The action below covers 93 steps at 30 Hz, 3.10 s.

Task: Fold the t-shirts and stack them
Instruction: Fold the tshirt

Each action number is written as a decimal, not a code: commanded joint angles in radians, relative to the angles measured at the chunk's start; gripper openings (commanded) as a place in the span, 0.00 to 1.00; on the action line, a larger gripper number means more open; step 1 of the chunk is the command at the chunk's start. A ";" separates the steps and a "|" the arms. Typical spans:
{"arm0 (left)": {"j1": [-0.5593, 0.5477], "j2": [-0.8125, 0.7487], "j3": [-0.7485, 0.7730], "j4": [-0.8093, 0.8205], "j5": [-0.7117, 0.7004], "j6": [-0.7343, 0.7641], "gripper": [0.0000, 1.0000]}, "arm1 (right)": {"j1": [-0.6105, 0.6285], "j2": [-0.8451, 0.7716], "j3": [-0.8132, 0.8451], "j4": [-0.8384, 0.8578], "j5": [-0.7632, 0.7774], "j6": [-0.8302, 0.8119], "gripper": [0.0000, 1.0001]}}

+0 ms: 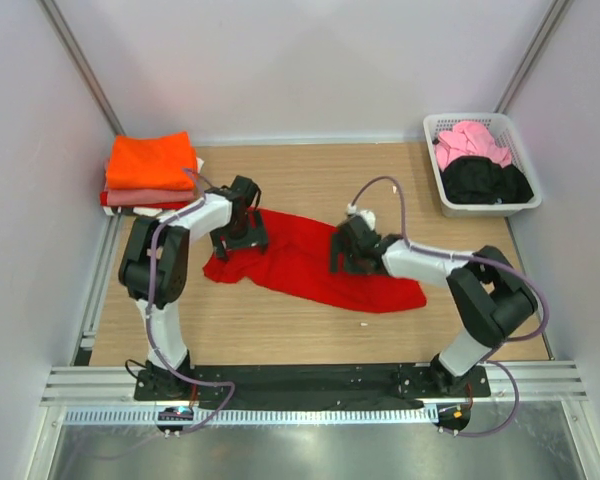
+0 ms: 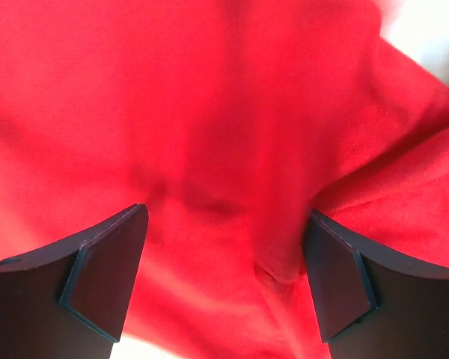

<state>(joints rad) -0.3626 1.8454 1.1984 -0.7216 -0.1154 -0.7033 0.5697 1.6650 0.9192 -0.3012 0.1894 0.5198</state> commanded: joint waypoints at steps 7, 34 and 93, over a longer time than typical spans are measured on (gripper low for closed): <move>-0.029 0.665 1.112 -0.251 0.026 0.074 0.99 | 0.554 -0.043 0.013 -0.105 -0.151 0.367 0.90; -0.061 -0.381 0.232 -0.055 0.025 0.079 1.00 | 0.099 0.230 0.868 -0.331 -0.007 -0.122 0.79; -0.172 -0.701 -0.569 0.295 -0.164 -0.142 0.81 | -0.297 0.331 0.595 -0.030 -0.280 -0.081 0.69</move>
<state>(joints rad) -0.5896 1.1366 0.6327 -0.5442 -0.3313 -0.8978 0.2966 1.9327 1.5505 -0.3340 0.0017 0.3889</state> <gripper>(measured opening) 0.851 0.718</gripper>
